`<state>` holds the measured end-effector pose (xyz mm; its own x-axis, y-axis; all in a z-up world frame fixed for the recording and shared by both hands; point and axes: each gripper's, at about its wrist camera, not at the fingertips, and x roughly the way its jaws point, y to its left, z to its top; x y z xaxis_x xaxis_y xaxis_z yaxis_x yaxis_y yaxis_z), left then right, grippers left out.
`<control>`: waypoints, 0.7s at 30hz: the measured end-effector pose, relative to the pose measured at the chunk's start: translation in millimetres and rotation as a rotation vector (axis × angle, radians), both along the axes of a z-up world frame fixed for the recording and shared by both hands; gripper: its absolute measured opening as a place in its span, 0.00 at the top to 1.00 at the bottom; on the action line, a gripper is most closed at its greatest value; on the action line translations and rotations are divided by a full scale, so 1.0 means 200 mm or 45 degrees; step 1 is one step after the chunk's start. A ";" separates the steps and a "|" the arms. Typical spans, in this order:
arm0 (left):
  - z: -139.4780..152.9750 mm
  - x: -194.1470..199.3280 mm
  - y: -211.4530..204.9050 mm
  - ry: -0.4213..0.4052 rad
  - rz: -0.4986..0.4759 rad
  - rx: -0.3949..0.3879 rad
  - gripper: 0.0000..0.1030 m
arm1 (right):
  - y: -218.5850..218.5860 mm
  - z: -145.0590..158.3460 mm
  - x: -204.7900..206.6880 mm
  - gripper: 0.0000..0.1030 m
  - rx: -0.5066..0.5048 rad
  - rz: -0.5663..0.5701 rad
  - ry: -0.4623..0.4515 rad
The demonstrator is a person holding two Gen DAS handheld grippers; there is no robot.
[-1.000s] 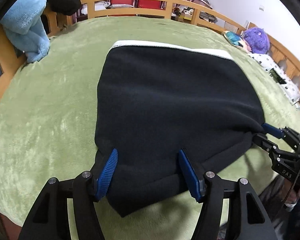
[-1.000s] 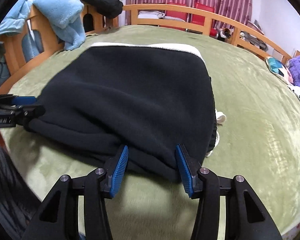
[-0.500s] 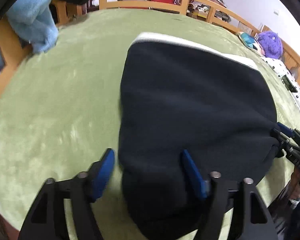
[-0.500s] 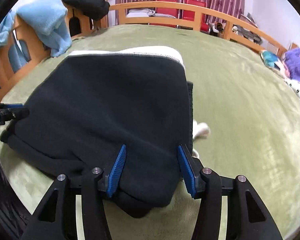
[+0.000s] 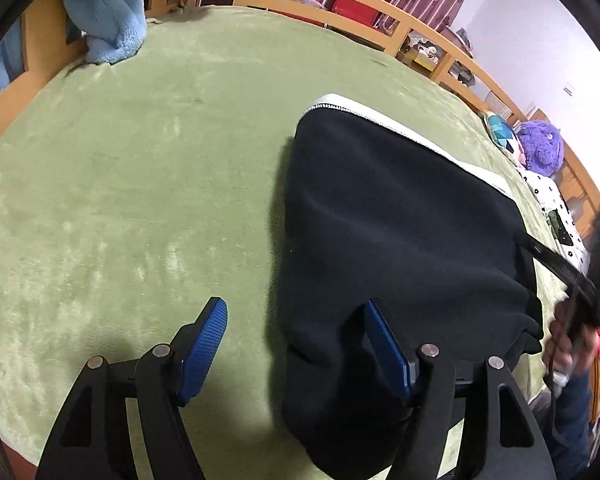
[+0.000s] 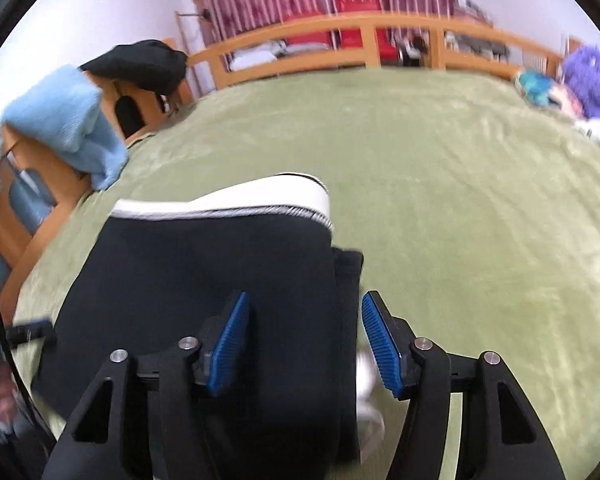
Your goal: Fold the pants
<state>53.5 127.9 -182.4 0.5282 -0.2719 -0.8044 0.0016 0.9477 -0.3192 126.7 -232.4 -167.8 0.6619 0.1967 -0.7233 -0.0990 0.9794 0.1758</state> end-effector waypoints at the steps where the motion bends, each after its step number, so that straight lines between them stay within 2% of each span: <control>1: 0.00 0.00 0.00 0.002 0.001 -0.001 0.34 | -0.01 -0.02 0.06 0.56 0.040 0.000 0.022; 3: 0.01 0.01 -0.01 0.004 0.007 -0.001 0.34 | -0.01 -0.05 0.12 0.85 0.136 0.057 0.048; 5: 0.04 0.03 -0.01 -0.006 0.008 0.002 0.34 | -0.03 0.03 0.08 0.90 0.172 0.105 -0.036; 7: 0.08 0.02 -0.02 -0.040 -0.011 -0.007 0.34 | -0.11 0.11 0.01 0.90 0.318 0.104 -0.093; 8: 0.10 0.03 -0.02 -0.056 -0.027 -0.022 0.34 | -0.14 0.12 0.00 0.90 0.325 0.080 -0.092; 10: 0.13 0.04 -0.05 -0.066 -0.060 -0.070 0.34 | -0.15 0.07 0.02 0.88 0.193 0.010 -0.055; 11: 0.13 0.05 -0.07 -0.066 -0.071 -0.080 0.34 | -0.16 0.01 0.06 0.87 0.171 -0.025 0.007; 12: 0.13 0.05 -0.10 -0.067 -0.086 -0.084 0.34 | -0.17 -0.06 0.09 0.81 0.180 -0.044 0.073; 14: 0.14 0.05 -0.14 -0.066 -0.097 -0.065 0.34 | -0.20 -0.10 0.08 0.70 0.204 -0.073 0.096; 15: 0.15 0.04 -0.17 -0.079 -0.114 -0.057 0.34 | -0.22 -0.06 0.05 0.62 0.216 -0.093 0.089; 18: 0.18 -0.01 -0.24 -0.123 -0.165 -0.059 0.33 | -0.22 0.09 -0.15 0.62 0.158 -0.128 -0.028; 20: 0.18 -0.04 -0.30 -0.134 -0.193 -0.009 0.32 | -0.16 0.15 -0.28 0.61 0.145 -0.051 -0.093; 21: 0.16 -0.05 -0.33 -0.127 -0.195 0.050 0.32 | -0.11 0.16 -0.34 0.62 0.129 0.001 -0.099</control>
